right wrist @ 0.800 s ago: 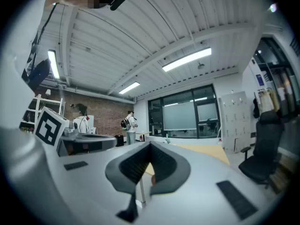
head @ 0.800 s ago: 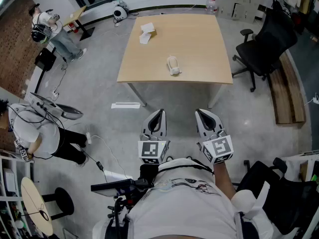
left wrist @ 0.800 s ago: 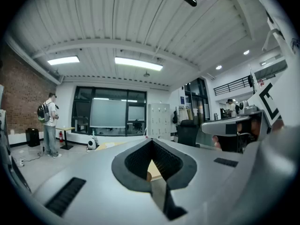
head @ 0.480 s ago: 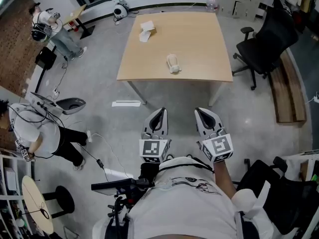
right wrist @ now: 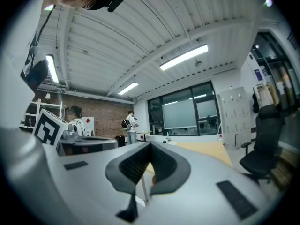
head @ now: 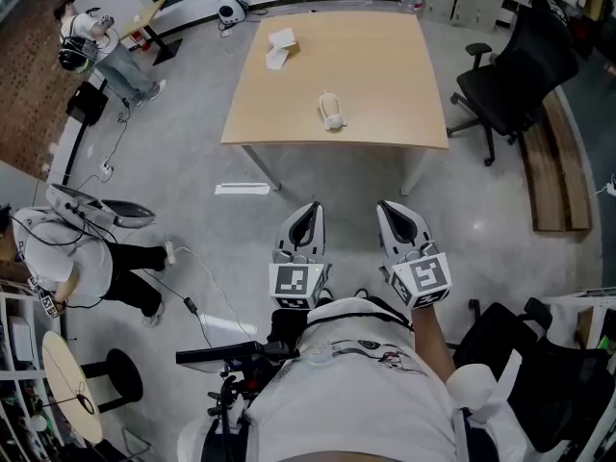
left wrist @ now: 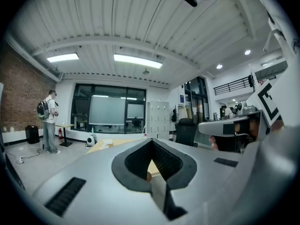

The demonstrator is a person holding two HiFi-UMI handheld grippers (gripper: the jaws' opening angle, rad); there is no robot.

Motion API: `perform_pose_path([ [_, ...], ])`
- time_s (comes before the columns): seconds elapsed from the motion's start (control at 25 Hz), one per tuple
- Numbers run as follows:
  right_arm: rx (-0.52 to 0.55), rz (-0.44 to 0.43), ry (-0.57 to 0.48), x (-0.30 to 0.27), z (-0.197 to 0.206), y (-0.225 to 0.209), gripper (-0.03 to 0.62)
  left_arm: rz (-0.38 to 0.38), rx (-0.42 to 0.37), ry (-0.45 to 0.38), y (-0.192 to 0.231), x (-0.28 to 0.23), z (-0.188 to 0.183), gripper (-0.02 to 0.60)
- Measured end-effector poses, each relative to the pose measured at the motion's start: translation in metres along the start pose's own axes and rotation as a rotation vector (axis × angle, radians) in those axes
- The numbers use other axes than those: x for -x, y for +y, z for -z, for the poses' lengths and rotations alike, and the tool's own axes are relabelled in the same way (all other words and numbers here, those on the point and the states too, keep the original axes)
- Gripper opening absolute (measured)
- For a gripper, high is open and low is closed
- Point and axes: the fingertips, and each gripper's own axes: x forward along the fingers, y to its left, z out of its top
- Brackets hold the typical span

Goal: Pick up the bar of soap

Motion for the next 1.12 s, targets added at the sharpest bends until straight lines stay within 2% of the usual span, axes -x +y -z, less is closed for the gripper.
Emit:
perform_pose_path([
  [0.52,-0.058,-0.01,0.049,-0.01,0.02,-0.022,0.005,0.014,0.011,0.063,-0.01,-0.023,0.022,0.002],
  [0.84,-0.046,0.001,0.049,-0.066,0.017,-0.045,0.005,0.043,0.024,0.047,0.016,-0.082,0.019,0.002],
  [1.12,-0.05,0.019,0.021,-0.128,-0.002,-0.07,0.005,0.074,0.021,0.021,0.052,-0.139,0.001,0.002],
])
